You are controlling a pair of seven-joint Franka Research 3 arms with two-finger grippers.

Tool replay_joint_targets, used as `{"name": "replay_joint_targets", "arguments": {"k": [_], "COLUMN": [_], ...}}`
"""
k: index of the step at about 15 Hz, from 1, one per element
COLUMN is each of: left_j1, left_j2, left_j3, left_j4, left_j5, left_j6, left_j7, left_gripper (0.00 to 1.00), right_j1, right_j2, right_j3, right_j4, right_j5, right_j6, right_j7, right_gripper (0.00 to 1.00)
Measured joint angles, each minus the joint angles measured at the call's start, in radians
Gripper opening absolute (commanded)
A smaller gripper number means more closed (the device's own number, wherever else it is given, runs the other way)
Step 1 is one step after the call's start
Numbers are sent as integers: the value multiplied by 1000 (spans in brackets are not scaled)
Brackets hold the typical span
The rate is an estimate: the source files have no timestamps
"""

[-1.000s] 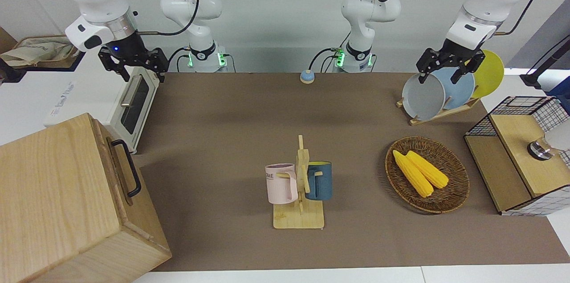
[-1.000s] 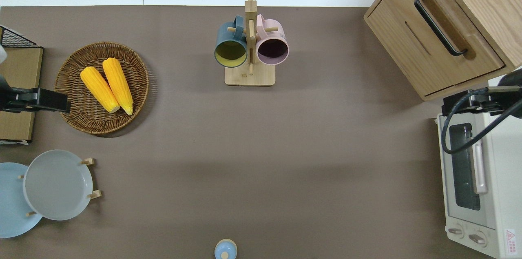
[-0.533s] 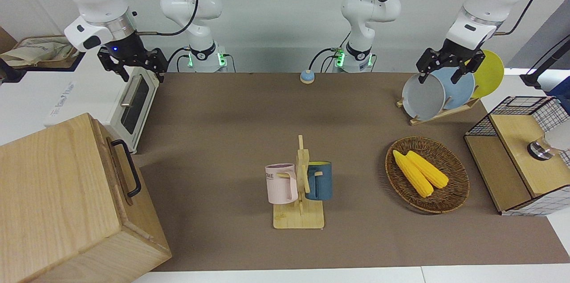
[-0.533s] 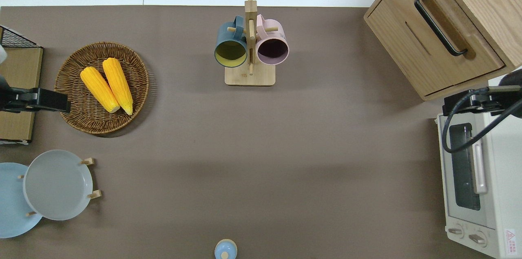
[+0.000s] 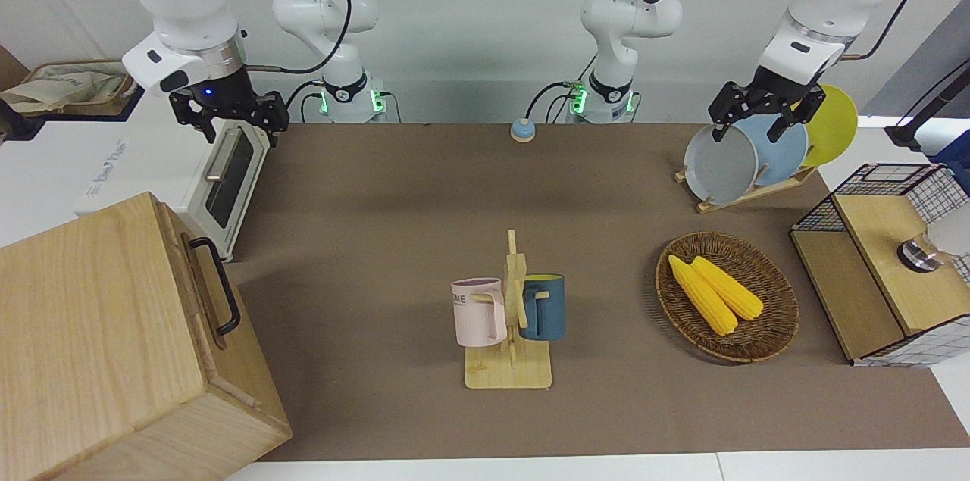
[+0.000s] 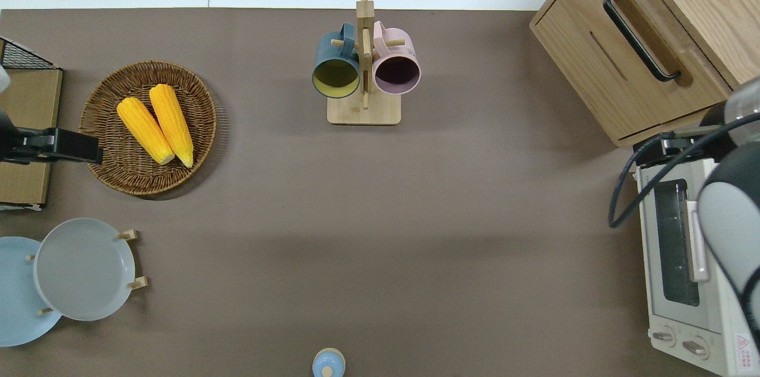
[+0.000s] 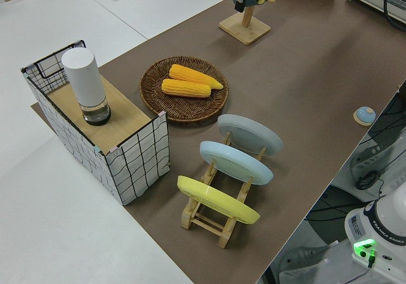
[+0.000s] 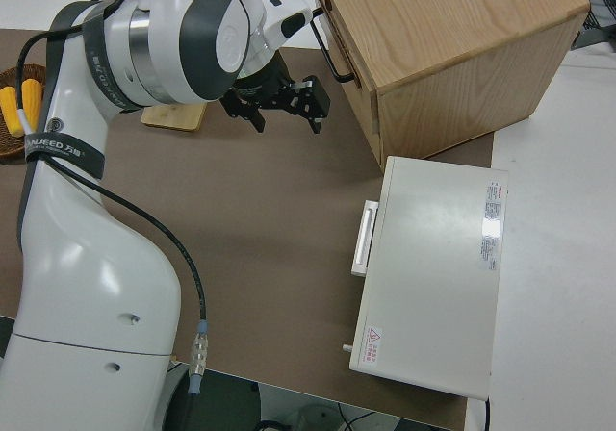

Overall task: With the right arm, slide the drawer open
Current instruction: 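Reach the right gripper up toward the black drawer handle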

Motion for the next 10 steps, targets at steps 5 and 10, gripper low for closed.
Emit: {"name": "replay_joint_targets", "arguments": {"k": [5,10], "left_j1": [0,0], "left_j2": [0,0], "left_j3": [0,0], "left_j4": [0,0], "left_j5": [0,0], "left_j6": [0,0], "left_j7": [0,0], "left_gripper": [995,995], "right_j1": [107,129], "right_j2": [41,112], "right_j3": [13,98], "right_j4": [1,1], "right_j5": [-230,-518], "right_j6": [0,9], "right_j7": [37,97], "right_gripper": [987,987]}}
